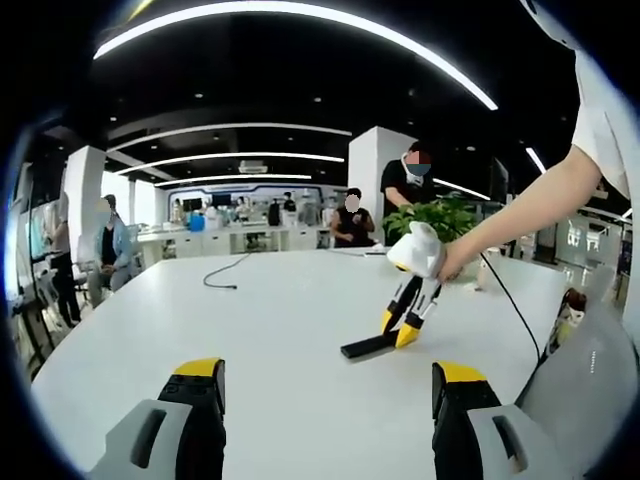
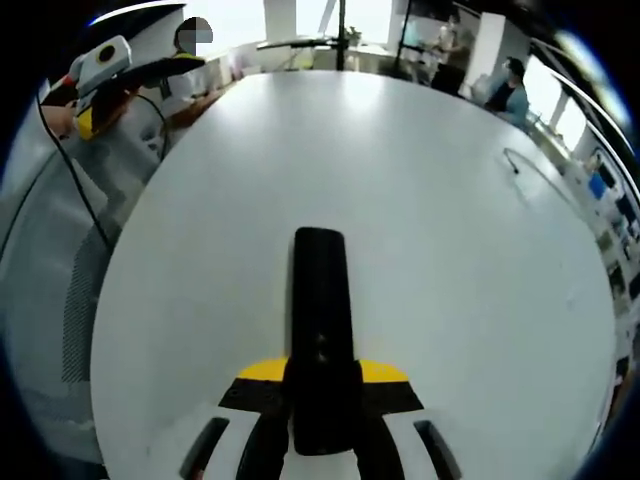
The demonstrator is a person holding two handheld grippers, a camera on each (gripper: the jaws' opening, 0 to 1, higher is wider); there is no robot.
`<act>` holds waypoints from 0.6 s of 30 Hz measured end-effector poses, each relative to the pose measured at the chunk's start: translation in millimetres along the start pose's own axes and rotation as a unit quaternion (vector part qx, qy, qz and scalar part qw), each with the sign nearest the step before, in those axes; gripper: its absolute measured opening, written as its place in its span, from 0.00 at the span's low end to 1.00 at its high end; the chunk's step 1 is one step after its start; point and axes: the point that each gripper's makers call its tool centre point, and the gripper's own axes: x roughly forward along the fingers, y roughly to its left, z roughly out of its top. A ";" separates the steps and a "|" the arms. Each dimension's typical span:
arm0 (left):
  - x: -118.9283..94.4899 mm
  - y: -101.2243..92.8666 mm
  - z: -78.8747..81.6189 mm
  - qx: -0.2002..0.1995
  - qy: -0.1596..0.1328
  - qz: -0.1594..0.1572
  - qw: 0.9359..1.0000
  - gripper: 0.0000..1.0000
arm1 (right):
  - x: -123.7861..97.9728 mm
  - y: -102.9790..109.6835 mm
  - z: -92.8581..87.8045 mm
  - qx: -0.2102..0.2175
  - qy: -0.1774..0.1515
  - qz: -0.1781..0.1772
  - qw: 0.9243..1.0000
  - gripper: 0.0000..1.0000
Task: Press the specified remote control buttons in sequence, fully releasing each button before pressing the next.
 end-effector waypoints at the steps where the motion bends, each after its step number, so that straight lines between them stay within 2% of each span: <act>1: 0.0 0.1 0.1 0.000 0.000 0.000 1.000 0.88 | 0.2 -0.5 0.0 0.001 0.000 0.000 1.000 0.21; 18: 0.5 1.1 -0.6 0.000 0.000 0.001 1.000 0.87 | 0.3 -9.6 0.8 0.001 0.002 0.001 1.000 0.21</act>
